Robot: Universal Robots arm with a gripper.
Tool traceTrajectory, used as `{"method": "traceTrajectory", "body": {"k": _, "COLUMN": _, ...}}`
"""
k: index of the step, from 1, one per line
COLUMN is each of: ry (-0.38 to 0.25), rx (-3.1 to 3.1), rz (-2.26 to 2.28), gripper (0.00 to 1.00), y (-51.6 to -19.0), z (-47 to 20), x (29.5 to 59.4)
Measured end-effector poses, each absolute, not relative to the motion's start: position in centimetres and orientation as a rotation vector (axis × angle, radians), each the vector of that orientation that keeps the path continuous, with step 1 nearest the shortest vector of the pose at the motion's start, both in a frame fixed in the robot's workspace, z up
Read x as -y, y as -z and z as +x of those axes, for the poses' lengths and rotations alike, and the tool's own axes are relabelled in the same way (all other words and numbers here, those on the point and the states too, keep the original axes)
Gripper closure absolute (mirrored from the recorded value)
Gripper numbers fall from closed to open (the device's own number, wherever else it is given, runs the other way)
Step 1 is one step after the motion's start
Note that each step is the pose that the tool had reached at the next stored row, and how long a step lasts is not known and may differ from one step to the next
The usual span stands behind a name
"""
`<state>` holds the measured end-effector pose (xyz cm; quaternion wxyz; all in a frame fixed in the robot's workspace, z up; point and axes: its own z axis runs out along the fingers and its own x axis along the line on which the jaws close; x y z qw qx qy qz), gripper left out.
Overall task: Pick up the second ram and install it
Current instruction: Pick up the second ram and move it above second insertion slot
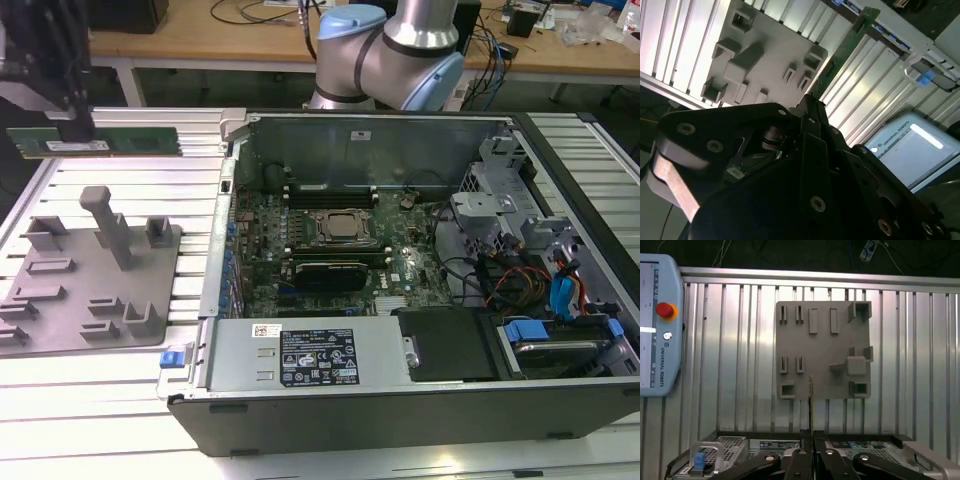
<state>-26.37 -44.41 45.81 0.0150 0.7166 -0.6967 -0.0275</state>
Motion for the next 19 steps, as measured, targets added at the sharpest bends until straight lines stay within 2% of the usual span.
{"method": "traceTrajectory", "body": {"k": 11, "ry": 0.089, "rx": 2.169, "rz": 2.226, "gripper": 0.9, "y": -45.3, "z": -18.1, "x": 44.3}}
{"method": "traceTrajectory", "body": {"k": 19, "ry": 0.12, "rx": 2.158, "rz": 2.208, "gripper": 0.9, "y": -43.2, "z": -11.8, "x": 43.1}}
